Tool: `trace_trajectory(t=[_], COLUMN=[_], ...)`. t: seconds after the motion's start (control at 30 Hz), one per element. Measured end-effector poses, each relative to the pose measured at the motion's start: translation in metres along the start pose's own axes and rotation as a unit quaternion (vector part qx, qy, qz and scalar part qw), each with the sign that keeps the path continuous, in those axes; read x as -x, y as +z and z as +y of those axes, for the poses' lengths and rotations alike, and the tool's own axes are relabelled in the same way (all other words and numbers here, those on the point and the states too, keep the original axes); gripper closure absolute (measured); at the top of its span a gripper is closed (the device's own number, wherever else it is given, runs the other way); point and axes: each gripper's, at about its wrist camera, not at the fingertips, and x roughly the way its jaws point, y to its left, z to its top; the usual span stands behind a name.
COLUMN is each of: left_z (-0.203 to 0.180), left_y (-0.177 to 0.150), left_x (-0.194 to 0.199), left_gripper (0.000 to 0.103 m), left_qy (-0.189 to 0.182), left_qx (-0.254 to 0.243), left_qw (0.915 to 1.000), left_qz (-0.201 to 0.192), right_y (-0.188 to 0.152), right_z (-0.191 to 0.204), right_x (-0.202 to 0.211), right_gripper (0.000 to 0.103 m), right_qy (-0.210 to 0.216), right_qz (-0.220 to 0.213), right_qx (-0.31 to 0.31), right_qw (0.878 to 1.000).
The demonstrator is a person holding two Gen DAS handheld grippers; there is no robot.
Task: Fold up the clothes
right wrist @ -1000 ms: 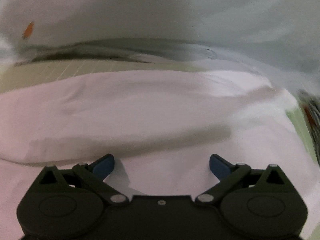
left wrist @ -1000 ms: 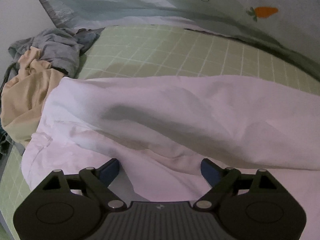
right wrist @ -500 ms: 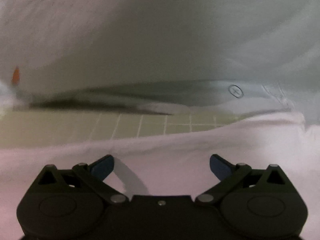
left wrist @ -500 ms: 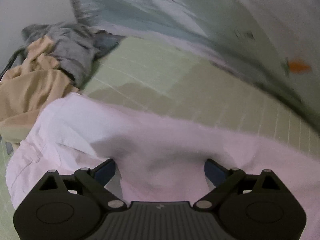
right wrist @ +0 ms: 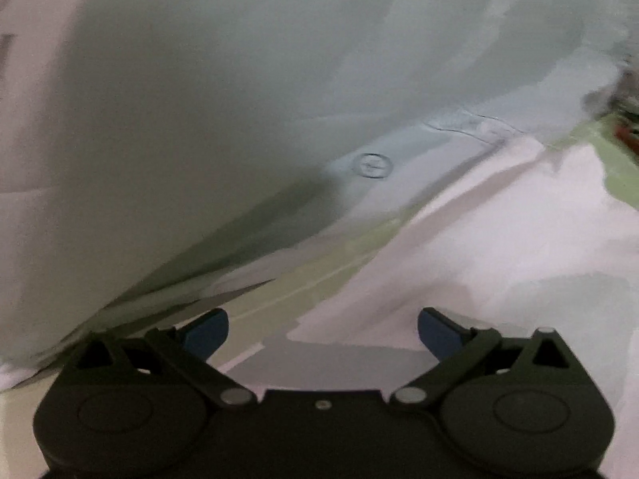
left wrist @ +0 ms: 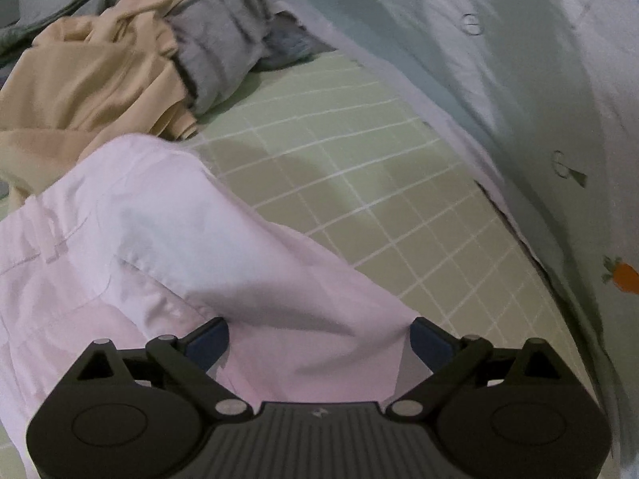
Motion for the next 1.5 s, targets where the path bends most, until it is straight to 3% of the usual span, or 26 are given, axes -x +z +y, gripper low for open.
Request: trace_trajectory(t=[0.03,0.07,0.13,0.2,0.27,0.33,0.43,0.57,0.6,0.63,0.67,0.7,0.73,0.77,0.8,0.83,0.87,1.0,1.1,1.17,1.27,1.3,1.33,1.5], left_z=[0.000,0.000,0.001,0.007,0.013,0.020,0.020,0.014,0.012,0.009,0.006,0.001,-0.003,-0.007,-0.011,-0.015,-0.019,-0.035,-0.048,-0.056,-0.072,-0.078,-0.083,-0.106], left_y=[-0.001,-0.003,-0.007,-0.010,-0.011,-0.010,-0.004,0.012,0.016,0.020,0.015,0.008,0.000,-0.007,-0.014,-0.021,-0.029,-0.058,-0.079,-0.094,-0.130,-0.143,-0.152,-0.185], left_x=[0.000,0.001,0.001,0.002,0.006,0.009,0.018,0.036,0.035,0.034,0.034,0.034,0.035,0.035,0.036,0.036,0.037,0.038,0.040,0.041,0.042,0.043,0.043,0.040], left_gripper=[0.008,0.010,0.031,0.042,0.056,0.083,0.096,0.098,0.096,0.088,0.083,0.067,0.048,0.036,0.020,0.015,0.014,0.010,0.006,0.005,0.004,0.004,0.004,0.000], left_qy=[0.004,0.007,0.026,0.036,0.031,0.019,-0.004,-0.027,-0.030,-0.033,-0.036,-0.039,-0.043,-0.046,-0.049,-0.052,-0.055,-0.067,-0.076,-0.082,-0.106,-0.110,-0.113,-0.118], left_qx=[0.001,0.002,0.000,0.004,0.007,0.017,0.011,-0.002,-0.006,-0.012,-0.031,-0.053,-0.075,-0.096,-0.118,-0.140,-0.161,-0.246,-0.309,-0.350,-0.415,-0.436,-0.444,-0.470], left_qw=[1.0000,0.9999,0.9995,0.9992,0.9992,0.9994,0.9994,0.9972,0.9964,0.9956,0.9954,0.9949,0.9938,0.9922,0.9901,0.9875,0.9843,0.9666,0.9480,0.9332,0.9025,0.8920,0.8871,0.8715], left_qz=[-0.004,-0.009,-0.016,-0.020,-0.023,-0.024,-0.033,-0.070,-0.079,-0.087,-0.083,-0.077,-0.071,-0.064,-0.058,-0.052,-0.045,-0.020,-0.001,0.012,0.044,0.049,0.052,0.077], right_y=[0.001,0.001,0.003,0.001,-0.001,-0.002,0.002,0.021,0.027,0.033,0.039,0.046,0.049,0.049,0.048,0.043,0.036,-0.005,-0.029,-0.037,-0.042,-0.044,-0.046,-0.032], right_z=[-0.003,-0.009,-0.021,-0.035,-0.045,-0.046,-0.035,-0.005,0.006,0.017,0.024,0.031,0.033,0.032,0.031,0.026,0.020,-0.024,-0.077,-0.117,-0.178,-0.190,-0.201,-0.219], right_x=[-0.002,0.000,0.006,0.015,0.024,0.033,0.046,0.050,0.043,0.035,0.020,0.002,-0.009,-0.011,-0.010,-0.002,0.008,0.049,0.076,0.085,0.090,0.091,0.092,0.081], right_gripper=[0.040,0.051,0.082,0.096,0.100,0.101,0.101,0.101,0.101,0.101,0.100,0.097,0.083,0.061,0.050,0.032,0.020,0.012,0.004,0.003,0.003,0.003,0.003,0.001], right_qy=[-0.015,-0.013,-0.002,0.017,0.036,0.048,0.058,0.081,0.086,0.090,0.079,0.064,0.047,0.039,0.034,0.031,0.029,-0.022,-0.100,-0.142,-0.180,-0.177,-0.172,-0.119], right_qz=[0.001,0.000,-0.004,-0.015,-0.029,-0.048,-0.079,-0.114,-0.111,-0.104,-0.074,-0.038,-0.015,-0.013,-0.016,-0.030,-0.047,-0.069,-0.086,-0.090,-0.079,-0.079,-0.080,-0.089], right_qx=[-0.011,-0.025,-0.054,-0.081,-0.096,-0.090,-0.071,-0.028,-0.007,0.014,0.025,0.033,0.028,0.026,0.025,0.031,0.039,0.101,0.121,0.085,-0.004,-0.025,-0.043,-0.056], right_qw=[1.000,1.000,0.999,0.996,0.994,0.994,0.993,0.990,0.990,0.990,0.994,0.997,0.998,0.999,0.999,0.999,0.998,0.992,0.984,0.982,0.981,0.981,0.981,0.987])
